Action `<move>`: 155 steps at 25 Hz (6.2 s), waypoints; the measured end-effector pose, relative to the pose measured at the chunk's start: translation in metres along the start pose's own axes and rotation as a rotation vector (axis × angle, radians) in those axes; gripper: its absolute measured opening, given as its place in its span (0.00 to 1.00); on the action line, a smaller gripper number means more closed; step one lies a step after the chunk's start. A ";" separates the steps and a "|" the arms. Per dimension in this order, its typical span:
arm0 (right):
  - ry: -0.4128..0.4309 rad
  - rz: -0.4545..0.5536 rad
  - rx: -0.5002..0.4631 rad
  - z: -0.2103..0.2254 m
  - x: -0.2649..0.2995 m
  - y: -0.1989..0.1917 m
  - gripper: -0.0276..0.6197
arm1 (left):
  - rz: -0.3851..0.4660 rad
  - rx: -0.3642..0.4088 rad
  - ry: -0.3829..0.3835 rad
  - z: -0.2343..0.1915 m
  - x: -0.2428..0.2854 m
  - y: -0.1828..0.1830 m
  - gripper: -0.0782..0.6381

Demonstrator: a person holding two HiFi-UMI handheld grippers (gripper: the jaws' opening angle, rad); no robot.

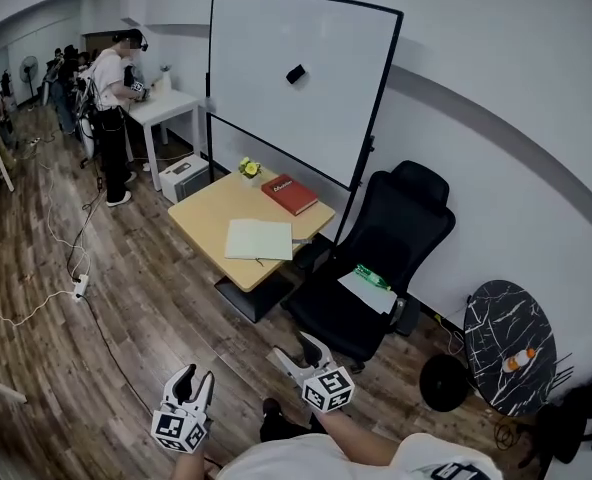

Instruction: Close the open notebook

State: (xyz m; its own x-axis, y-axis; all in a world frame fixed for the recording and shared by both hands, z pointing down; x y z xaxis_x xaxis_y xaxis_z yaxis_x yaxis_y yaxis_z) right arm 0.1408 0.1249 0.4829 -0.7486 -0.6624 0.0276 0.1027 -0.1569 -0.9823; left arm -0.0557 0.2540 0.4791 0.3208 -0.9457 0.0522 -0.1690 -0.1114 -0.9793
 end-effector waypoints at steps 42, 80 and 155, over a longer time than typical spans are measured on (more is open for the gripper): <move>-0.176 -0.040 0.032 0.179 0.355 0.043 0.47 | -0.003 -0.031 -0.213 -0.306 0.359 0.095 0.33; -0.606 0.150 0.985 0.323 0.315 -0.121 0.47 | -0.239 -0.051 -0.492 -0.354 0.478 0.001 0.33; -0.312 -0.138 0.253 0.234 0.417 -0.073 0.07 | -0.159 -0.157 -0.425 -0.370 0.443 0.008 0.28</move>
State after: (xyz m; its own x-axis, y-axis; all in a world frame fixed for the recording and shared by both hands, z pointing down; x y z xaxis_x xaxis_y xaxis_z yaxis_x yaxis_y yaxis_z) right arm -0.0259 -0.3112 0.6099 -0.5363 -0.8065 0.2491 0.2017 -0.4090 -0.8900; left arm -0.2601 -0.2791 0.5669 0.7014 -0.7080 0.0819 -0.2152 -0.3200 -0.9227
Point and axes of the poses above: the fingertips, and each gripper's own axes: x forward along the fingers, z to its right, y out of its top, the point moved 2 cm from there along -x, backward along the fingers, and after that the axes turned 4 degrees about -y, right-handed, at the moved point
